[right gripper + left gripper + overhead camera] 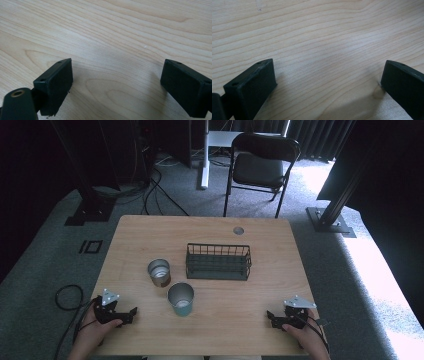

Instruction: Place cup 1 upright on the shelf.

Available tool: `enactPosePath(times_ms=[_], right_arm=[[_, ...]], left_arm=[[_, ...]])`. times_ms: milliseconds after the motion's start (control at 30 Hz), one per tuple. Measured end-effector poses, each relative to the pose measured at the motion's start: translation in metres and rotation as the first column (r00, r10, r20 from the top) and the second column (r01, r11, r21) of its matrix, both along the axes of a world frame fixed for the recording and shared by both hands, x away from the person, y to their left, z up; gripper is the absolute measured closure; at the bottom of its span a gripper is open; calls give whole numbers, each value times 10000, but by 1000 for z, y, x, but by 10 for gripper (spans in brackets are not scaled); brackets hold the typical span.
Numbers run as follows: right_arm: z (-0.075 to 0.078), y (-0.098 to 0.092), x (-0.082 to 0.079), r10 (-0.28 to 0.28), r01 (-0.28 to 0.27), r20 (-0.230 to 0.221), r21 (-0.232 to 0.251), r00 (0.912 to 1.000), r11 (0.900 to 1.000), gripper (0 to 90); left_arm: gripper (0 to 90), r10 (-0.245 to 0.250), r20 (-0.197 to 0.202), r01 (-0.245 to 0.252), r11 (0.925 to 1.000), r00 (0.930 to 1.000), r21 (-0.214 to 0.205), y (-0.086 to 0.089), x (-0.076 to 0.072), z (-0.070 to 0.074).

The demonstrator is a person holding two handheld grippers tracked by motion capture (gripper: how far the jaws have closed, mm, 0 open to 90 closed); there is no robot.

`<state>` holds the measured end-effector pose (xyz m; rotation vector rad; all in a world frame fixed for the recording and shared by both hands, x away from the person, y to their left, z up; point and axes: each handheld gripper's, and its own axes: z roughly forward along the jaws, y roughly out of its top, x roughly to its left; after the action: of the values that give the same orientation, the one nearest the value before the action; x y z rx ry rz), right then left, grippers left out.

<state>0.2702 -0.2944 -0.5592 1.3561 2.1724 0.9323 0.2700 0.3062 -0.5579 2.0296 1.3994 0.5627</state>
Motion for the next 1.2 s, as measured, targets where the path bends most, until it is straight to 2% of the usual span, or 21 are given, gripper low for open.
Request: enactPosePath(times_ms=[400, 467, 667, 1000, 1200], right_arm=[[0, 1, 1, 190, -190, 28, -5, 9998, 9998, 109], [0, 4, 0, 479, -480, 78, 90, 9988, 9988, 126], [1, 13, 1, 555, -559, 116, 376, 9984, 9977, 125], [6, 32, 2, 1157, -1162, 260, 201, 9929, 9930, 126], [10, 47, 4, 1545, -1558, 336, 384, 9874, 9870, 126]], left_arm=[[3, -3, -2, 3, 10000, 10000, 1, 0, 0, 0], [3, 2, 1, -2, 10000, 10000, -4, 0, 0, 0], [3, 2, 0, -2, 10000, 10000, -3, 0, 0, 0], [3, 0, 1, 0, 10000, 10000, -3, 0, 0, 0], [3, 1, 4, -1, 10000, 10000, -3, 0, 0, 0]])
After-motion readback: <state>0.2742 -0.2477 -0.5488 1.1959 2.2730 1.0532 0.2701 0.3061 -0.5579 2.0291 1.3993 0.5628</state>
